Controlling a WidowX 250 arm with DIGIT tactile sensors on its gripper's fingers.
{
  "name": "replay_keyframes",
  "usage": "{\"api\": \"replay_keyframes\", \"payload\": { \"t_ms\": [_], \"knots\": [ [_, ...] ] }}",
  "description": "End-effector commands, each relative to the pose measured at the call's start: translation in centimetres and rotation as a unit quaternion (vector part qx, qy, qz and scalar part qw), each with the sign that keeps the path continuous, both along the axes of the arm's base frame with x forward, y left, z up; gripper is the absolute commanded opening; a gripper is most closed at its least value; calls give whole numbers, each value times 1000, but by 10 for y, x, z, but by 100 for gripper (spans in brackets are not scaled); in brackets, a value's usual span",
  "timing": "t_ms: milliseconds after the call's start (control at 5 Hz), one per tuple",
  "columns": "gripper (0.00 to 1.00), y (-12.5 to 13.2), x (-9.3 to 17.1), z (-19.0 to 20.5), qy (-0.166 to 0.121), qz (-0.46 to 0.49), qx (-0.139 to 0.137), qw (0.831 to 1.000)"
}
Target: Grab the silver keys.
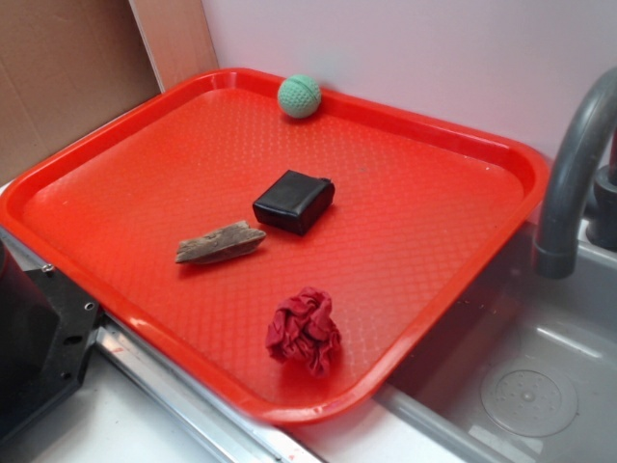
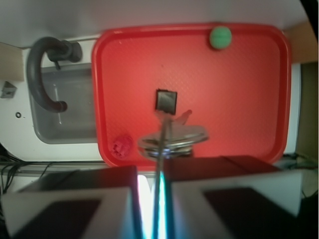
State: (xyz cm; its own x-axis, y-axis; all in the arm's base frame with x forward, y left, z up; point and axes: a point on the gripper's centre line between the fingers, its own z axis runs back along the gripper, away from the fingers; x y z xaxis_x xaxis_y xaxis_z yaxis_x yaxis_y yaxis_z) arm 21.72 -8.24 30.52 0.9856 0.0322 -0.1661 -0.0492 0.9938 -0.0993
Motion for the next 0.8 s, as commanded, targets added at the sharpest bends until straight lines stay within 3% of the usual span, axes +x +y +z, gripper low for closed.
{"api": "replay_keyframes", "payload": {
  "t_ms": [0,200,400,600],
  "knots": [
    [0,11,-1,-37,-39,37,44,998],
    [0,12,14,-46,-95,27,85,991],
    [0,14,23,-55,-107,33,87,990],
    [0,12,32,-62,-101,29,88,991]
  ]
}}
